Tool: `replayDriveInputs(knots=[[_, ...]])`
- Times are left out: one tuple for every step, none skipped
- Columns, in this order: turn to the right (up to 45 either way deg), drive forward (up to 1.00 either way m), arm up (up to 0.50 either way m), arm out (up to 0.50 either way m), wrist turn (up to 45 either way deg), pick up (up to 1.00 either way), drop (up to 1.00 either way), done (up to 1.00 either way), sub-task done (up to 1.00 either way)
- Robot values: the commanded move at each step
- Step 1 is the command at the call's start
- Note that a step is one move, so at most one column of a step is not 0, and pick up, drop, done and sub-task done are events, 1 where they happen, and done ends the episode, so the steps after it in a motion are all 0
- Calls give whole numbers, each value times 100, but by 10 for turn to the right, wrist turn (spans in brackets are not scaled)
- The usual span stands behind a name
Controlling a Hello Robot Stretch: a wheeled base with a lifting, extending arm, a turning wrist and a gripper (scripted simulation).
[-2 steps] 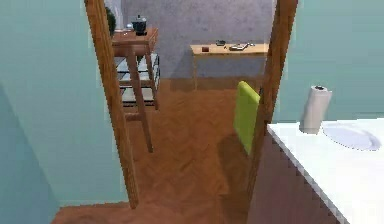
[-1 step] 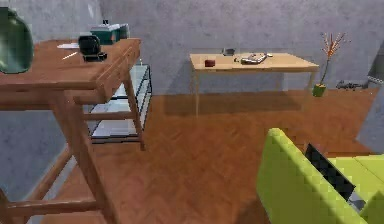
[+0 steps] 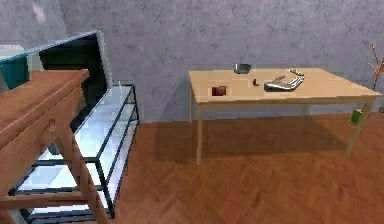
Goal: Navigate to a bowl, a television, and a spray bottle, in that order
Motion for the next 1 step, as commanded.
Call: replayDriveInputs(knots=[[0, 100, 0, 0, 0, 0, 0, 0, 0]])
